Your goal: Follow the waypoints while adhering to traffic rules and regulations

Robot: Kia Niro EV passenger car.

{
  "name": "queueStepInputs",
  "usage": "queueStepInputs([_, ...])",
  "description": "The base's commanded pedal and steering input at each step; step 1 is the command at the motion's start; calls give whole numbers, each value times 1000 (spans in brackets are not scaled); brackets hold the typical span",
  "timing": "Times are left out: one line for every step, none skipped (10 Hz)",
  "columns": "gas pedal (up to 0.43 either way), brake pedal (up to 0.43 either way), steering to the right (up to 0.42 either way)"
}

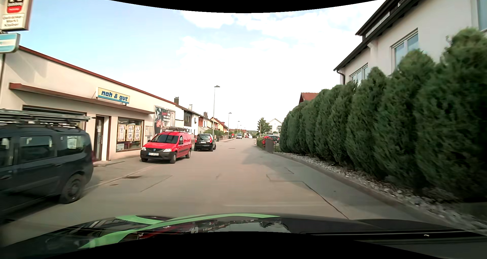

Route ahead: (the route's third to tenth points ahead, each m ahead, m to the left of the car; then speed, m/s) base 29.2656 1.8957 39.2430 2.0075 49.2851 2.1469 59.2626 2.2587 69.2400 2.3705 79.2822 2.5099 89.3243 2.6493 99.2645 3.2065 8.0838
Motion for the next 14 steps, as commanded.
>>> queueStepInputs([118,0,-12])
queueStepInputs([118,0,-11])
queueStepInputs([138,0,-12])
queueStepInputs([138,0,-12])
queueStepInputs([138,0,-12])
queueStepInputs([138,0,-13])
queueStepInputs([138,0,-15])
queueStepInputs([138,0,-15])
queueStepInputs([138,0,-15])
queueStepInputs([138,0,-15])
queueStepInputs([138,0,-15])
queueStepInputs([130,0,-15])
queueStepInputs([130,0,-15])
queueStepInputs([118,0,-15])
